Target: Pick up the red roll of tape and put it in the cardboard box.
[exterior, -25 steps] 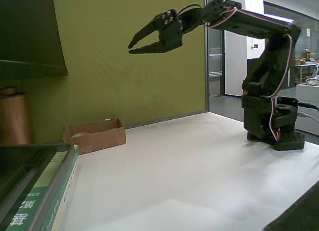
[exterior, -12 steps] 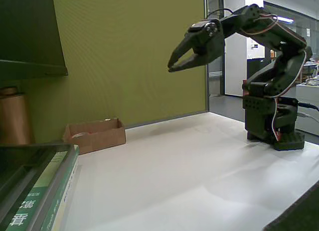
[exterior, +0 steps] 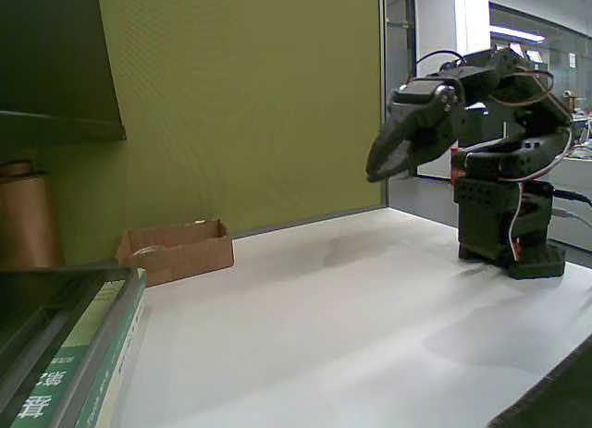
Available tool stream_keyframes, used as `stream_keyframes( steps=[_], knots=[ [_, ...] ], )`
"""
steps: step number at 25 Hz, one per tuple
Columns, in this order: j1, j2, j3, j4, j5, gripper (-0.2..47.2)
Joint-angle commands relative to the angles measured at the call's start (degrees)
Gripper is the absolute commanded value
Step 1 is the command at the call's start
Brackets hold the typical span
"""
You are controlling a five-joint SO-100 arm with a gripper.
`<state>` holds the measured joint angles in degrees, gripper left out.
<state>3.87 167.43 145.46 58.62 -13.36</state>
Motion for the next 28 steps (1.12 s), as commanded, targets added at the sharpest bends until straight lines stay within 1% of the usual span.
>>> stream_keyframes(
  steps=[1,7,14,17,28],
  knots=[
    [-0.8,3.1,1.5,1.7,0.7,0.1],
    [-4.4,9.1,6.4,4.7,1.8,0.1],
    [-8.6,19.4,17.3,6.9,3.6,0.1],
    [-9.2,22.4,20.9,7.8,4.6,0.1],
    [-11.2,22.7,28.6,7.0,7.6,0.1]
  ],
)
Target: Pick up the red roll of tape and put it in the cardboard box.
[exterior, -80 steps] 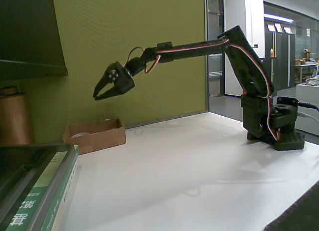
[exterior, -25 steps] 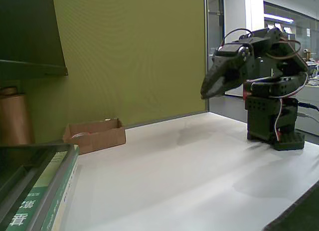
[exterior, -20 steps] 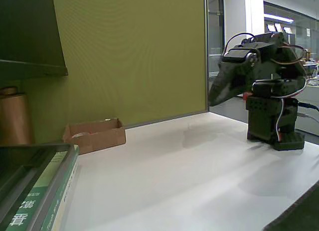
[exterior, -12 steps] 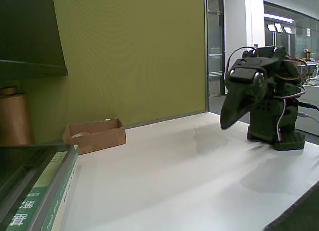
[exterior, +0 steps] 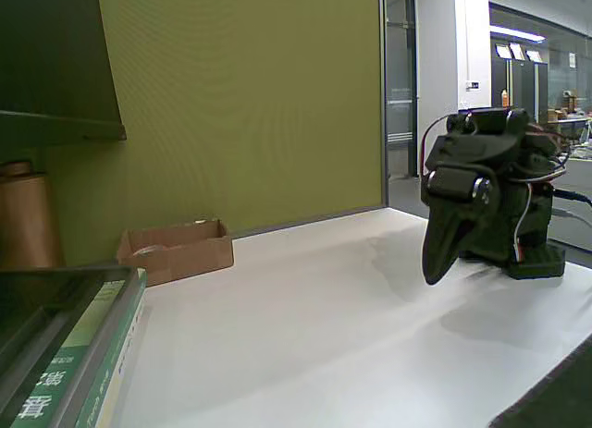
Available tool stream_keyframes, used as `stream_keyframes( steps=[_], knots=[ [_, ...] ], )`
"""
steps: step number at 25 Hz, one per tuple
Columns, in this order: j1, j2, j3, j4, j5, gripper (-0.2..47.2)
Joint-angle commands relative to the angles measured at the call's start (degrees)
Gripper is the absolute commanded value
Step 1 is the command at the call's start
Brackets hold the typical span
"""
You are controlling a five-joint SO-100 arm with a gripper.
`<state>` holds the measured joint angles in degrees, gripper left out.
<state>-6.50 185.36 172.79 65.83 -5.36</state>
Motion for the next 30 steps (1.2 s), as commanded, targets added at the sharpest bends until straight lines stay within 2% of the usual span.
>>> stream_keyframes(
  steps=[1,22,30],
  knots=[
    [-1.0,4.7,2.1,-0.5,-0.2,0.1],
    [-2.5,4.7,4.7,-2.3,0.7,0.1],
    [-6.4,4.8,5.0,-3.3,-1.0,0.1]
  ],
)
